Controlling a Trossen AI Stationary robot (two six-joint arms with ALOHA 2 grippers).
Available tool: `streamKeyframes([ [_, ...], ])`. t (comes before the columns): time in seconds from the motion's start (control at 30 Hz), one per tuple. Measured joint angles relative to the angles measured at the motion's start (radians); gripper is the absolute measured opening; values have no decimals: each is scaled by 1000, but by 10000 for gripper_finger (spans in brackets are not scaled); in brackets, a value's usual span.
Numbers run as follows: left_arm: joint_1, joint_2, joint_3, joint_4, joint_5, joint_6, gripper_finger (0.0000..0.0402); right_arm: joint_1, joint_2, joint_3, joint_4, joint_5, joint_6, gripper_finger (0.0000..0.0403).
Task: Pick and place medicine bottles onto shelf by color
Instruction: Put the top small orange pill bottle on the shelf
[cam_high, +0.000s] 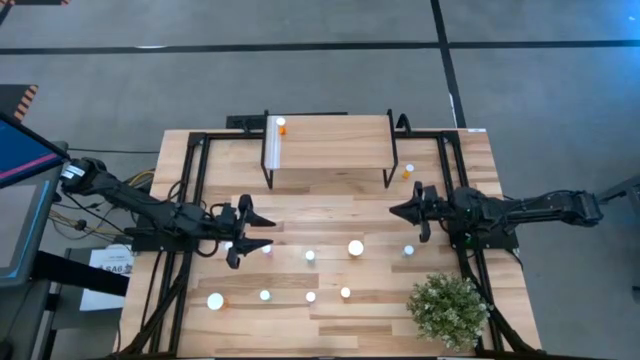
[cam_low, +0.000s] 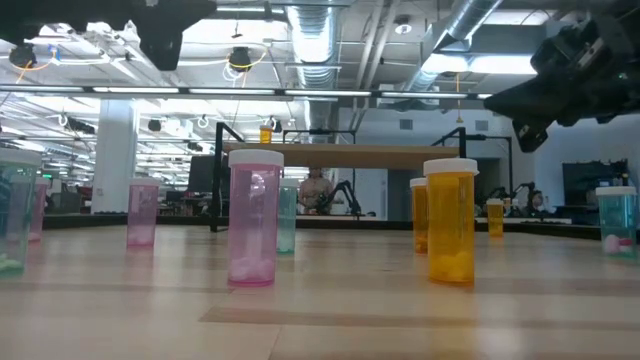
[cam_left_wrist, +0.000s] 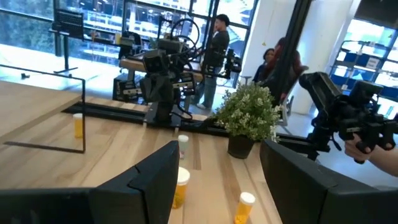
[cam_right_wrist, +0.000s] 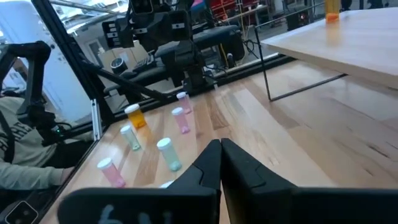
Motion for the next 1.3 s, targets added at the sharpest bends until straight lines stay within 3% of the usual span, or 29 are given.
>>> streamKeyframes([
  [0.37, 0, -15, -28, 59, 17, 59, 212, 17, 0, 16, 40, 0, -3, 34],
  [0.57, 0, -14, -28, 61, 43, 73, 212, 74, 8, 42, 41, 1, -46, 57],
  [0.77, 0, -33, -28, 51, 42, 103, 212, 116, 69, 125, 24, 3, -93, 85],
  [0.97, 0, -68, -32, 18, 43, 118, 212, 120, 156, 225, -99, 4, -114, 104],
  [1.1, 0, -91, -83, 77, 38, 119, 212, 117, 197, 254, -120, 7, -135, 112],
  [1.3, 0, -155, -174, 180, 36, 81, 212, 100, 204, 258, -155, 125, -175, 113],
])
